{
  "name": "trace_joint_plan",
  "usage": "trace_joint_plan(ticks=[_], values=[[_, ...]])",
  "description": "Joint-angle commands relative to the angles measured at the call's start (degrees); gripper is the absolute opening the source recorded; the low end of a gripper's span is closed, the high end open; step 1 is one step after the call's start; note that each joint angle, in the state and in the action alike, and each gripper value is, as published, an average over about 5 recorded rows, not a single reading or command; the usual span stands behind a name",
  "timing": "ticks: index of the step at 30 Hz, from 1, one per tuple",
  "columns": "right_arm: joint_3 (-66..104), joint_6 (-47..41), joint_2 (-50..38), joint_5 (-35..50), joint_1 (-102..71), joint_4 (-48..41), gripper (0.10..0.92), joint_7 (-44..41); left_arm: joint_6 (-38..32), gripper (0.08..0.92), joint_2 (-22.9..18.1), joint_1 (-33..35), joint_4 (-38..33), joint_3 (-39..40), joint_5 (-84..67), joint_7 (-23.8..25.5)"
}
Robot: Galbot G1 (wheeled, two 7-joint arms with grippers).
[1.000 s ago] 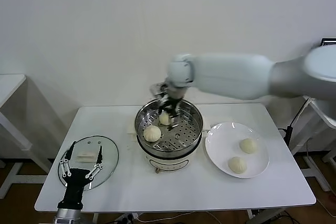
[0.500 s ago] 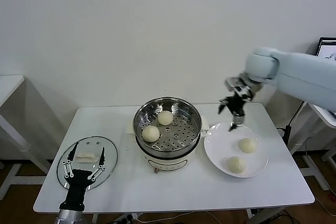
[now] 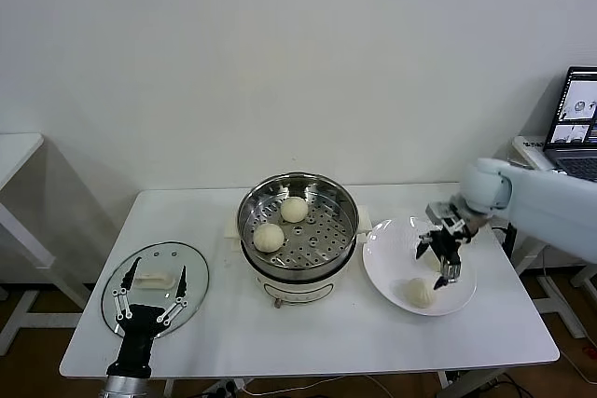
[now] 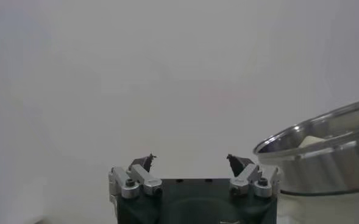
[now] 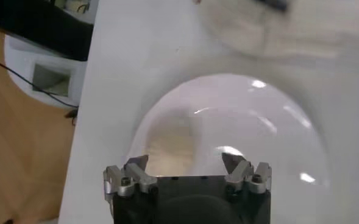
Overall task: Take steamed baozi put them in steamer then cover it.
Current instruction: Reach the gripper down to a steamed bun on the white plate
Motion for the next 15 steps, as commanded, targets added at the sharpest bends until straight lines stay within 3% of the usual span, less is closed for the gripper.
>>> trace_joint_plan(ticks=[1, 15], values=[[1.50, -0.11, 0.58, -2.06, -6.94, -2.50, 0.823, 2.31, -0.20, 0.823, 0.07, 0.09, 0.11, -0.11, 0.08, 0.00], [2.72, -0.08, 3.39, -2.31, -8.06, -5.11, 0.823, 3.49, -0.16, 0.823, 0.06, 0.02, -0.01, -0.46, 0.08, 0.00]])
